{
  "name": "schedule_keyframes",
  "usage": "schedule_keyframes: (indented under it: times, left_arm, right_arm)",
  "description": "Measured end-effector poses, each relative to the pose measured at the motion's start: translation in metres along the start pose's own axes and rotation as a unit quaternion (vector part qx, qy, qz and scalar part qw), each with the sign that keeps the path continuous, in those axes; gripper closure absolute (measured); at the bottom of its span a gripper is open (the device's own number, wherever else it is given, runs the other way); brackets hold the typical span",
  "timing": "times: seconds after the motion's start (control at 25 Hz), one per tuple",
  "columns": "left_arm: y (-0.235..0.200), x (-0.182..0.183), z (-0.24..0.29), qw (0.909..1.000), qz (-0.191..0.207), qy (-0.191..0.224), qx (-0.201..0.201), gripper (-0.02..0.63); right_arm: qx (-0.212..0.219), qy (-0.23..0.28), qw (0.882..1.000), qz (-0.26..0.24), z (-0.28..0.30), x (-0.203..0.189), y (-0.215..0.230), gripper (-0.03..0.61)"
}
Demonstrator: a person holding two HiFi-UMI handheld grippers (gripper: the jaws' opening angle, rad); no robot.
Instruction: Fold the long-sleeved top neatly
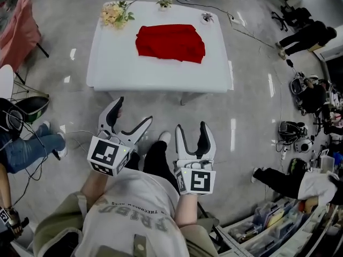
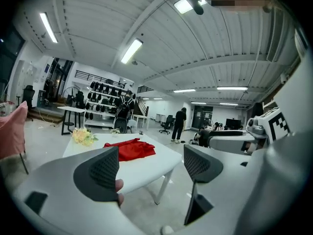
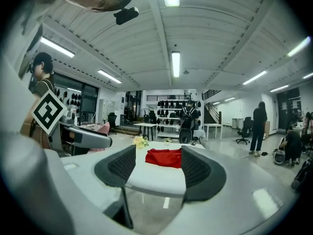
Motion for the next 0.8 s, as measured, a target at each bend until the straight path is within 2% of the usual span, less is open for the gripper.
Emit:
schedule_keyframes:
  times: [0.28, 0.48, 0.8]
  left_arm:
    - [-0.015, -0.015, 0.062, 0.9985, -0.011, -0.03, 0.044, 0.218]
    - [-0.009, 0.006, 0.121, 0.9972, -0.009, -0.025, 0.07, 0.218]
    - [0.013, 0.026, 0.216, 0.993, -0.013, -0.035, 0.112, 0.218]
  right_arm:
    - [0.026, -0.016, 0.999, 0.016, 0.056, -0.027, 0.059, 0.302]
    - [0.043, -0.011, 0.999, 0.015, 0.099, -0.018, 0.125, 0.302]
    - [0.102, -0.022, 0.994, 0.003, 0.168, -0.014, 0.224, 0.302]
Point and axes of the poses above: the fingertips, and each gripper's own axes: z forward along the fingers, y to its right, x out of its top, the point moved 7 cm from there along -z, backward along the fingers, and after that the axes turned 6 degrees about x, right-handed, at the moved point
